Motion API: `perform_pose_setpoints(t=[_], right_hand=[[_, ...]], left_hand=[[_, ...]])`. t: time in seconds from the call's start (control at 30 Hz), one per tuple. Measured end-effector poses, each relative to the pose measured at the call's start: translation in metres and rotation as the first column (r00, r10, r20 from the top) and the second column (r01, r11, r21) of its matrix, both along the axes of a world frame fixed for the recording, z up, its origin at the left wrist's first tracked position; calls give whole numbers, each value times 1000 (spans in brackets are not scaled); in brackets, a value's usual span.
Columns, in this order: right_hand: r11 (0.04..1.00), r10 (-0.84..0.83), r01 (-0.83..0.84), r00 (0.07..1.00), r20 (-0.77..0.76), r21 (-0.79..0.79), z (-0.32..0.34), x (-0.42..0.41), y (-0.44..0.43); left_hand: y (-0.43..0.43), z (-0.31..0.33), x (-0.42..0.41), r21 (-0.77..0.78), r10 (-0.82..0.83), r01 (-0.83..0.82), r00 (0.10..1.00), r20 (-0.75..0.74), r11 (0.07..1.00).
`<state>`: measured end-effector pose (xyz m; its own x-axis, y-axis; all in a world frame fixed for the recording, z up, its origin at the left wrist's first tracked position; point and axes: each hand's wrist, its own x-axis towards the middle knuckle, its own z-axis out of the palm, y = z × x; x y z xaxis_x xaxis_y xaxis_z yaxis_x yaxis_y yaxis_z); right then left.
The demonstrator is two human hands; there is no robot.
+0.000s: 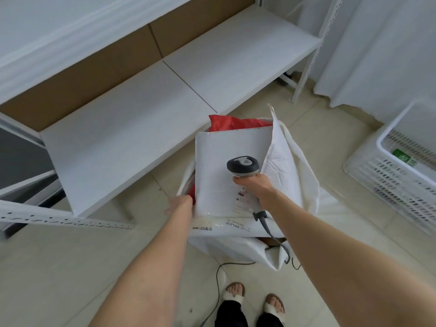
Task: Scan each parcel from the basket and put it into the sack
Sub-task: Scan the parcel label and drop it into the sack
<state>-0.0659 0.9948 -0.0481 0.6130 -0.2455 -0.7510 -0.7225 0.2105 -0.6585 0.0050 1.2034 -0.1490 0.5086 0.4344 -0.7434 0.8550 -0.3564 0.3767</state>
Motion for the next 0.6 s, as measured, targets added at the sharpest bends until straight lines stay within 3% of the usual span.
perform_pose_setpoints(t=[0.1,0.27,0.37,0.43,0.53,0.6], right_hand=[[999,24,-25,1000,-20,-43,-6,4,2],[992,87,-89,996,-26,-92,-1,6,13],[957,239,-249,967,-87,-146,1,4,32],[891,357,-379,925,-127,-251,1,1,52],[689,553,-586,806,-213,-426,1,-2,78],[611,591,-635,763,-260,-473,-3,-6,87]], left_hand=[[-11,18,-18,-175,68,-72,997,-25,982],[1,28,-38,-235,69,-88,994,-89,968],[16,32,-40,-215,57,-66,997,-47,974],[23,36,-46,-231,23,-21,1000,6,973],[22,53,-56,-286,23,2,996,82,958],[23,57,-59,-286,-2,39,992,129,957]])
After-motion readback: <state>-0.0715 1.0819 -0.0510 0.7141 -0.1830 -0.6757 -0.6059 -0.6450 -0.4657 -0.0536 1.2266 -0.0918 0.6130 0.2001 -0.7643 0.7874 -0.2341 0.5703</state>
